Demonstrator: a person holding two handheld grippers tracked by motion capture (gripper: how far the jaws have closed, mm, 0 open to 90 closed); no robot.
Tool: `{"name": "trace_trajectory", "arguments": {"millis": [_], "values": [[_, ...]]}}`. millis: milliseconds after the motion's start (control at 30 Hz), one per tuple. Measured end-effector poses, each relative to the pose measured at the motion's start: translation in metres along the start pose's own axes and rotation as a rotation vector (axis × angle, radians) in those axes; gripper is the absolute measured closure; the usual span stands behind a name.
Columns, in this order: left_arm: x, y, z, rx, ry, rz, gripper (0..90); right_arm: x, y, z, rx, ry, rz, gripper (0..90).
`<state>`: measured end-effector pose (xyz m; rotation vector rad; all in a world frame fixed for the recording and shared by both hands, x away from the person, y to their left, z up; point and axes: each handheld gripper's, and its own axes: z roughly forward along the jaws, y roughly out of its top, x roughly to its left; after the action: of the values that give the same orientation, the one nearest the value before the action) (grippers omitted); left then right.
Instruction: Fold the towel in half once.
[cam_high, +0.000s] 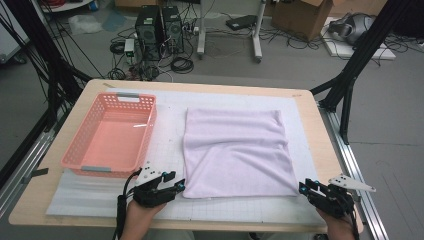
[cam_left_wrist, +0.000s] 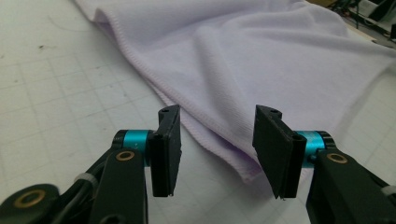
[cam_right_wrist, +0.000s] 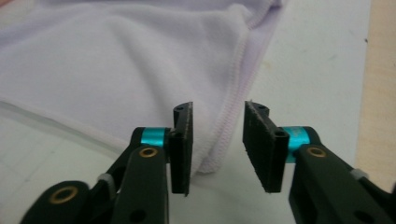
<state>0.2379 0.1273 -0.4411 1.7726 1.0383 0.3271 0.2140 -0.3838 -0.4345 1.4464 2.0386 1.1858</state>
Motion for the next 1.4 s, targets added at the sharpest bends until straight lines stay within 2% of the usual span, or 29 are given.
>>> {"name": "trace_trajectory", "arguments": {"millis": [100, 167, 233, 333, 400, 433, 533, 600, 700, 733, 800, 900, 967, 1033, 1100, 1167, 1300, 1400], "values": [[0.004, 0.001, -0.001, 0.003, 0.002, -0.023, 51.5, -0.002, -0.003, 0.011, 0.061, -0.004, 0.011, 56.0], [0.003, 0.000, 0.001, 0.037, -0.012, -0.041, 51.2, 0.000, -0.003, 0.017, 0.096, -0.002, 0.004, 55.4], [0.000, -0.002, 0.006, 0.075, -0.026, -0.045, 50.2, 0.004, -0.003, 0.019, 0.103, -0.022, -0.015, 55.2], [-0.005, -0.002, 0.016, 0.106, -0.046, -0.051, 48.7, 0.007, -0.004, 0.019, 0.107, -0.052, -0.035, 60.9], [-0.007, -0.002, 0.018, 0.108, -0.048, -0.049, 47.7, 0.008, -0.003, 0.018, 0.121, -0.048, -0.038, 70.7], [-0.007, -0.001, 0.018, 0.098, -0.042, -0.057, 47.7, 0.009, -0.002, 0.018, 0.125, -0.033, -0.035, 72.7], [-0.006, 0.003, 0.016, 0.074, -0.044, -0.064, 48.1, 0.010, -0.002, 0.019, 0.126, -0.032, -0.039, 74.3], [-0.007, 0.005, 0.019, 0.082, -0.046, -0.051, 48.3, 0.009, -0.003, 0.019, 0.122, -0.027, -0.036, 74.3], [-0.006, 0.011, 0.030, 0.100, -0.027, -0.041, 49.9, 0.009, -0.003, 0.019, 0.120, -0.029, -0.030, 74.1], [-0.003, 0.015, 0.035, 0.104, -0.001, -0.043, 50.9, 0.009, -0.003, 0.018, 0.120, -0.028, -0.031, 74.1], [-0.001, 0.019, 0.041, 0.108, 0.024, -0.045, 51.8, 0.009, -0.003, 0.019, 0.120, -0.028, -0.028, 74.0], [0.001, 0.023, 0.052, 0.136, 0.056, -0.019, 53.0, 0.009, -0.003, 0.019, 0.121, -0.025, -0.022, 73.9], [-0.001, 0.022, 0.058, 0.157, 0.086, 0.019, 60.6, 0.008, -0.003, 0.019, 0.121, -0.022, -0.022, 73.9], [-0.004, 0.020, 0.060, 0.146, 0.117, 0.079, 77.5, 0.009, -0.003, 0.018, 0.121, -0.022, -0.021, 73.8], [-0.006, 0.020, 0.060, 0.137, 0.134, 0.096, 85.2, 0.008, -0.003, 0.018, 0.121, -0.021, -0.019, 73.7], [-0.006, 0.021, 0.058, 0.110, 0.150, 0.099, 86.1, 0.008, -0.003, 0.019, 0.119, -0.020, -0.019, 73.5], [0.002, 0.025, 0.052, 0.065, 0.187, 0.076, 86.6, 0.008, -0.003, 0.019, 0.119, -0.017, -0.019, 73.5], [0.008, 0.028, 0.053, 0.056, 0.213, 0.081, 86.9, 0.008, -0.003, 0.019, 0.119, -0.017, -0.017, 73.4]]}}
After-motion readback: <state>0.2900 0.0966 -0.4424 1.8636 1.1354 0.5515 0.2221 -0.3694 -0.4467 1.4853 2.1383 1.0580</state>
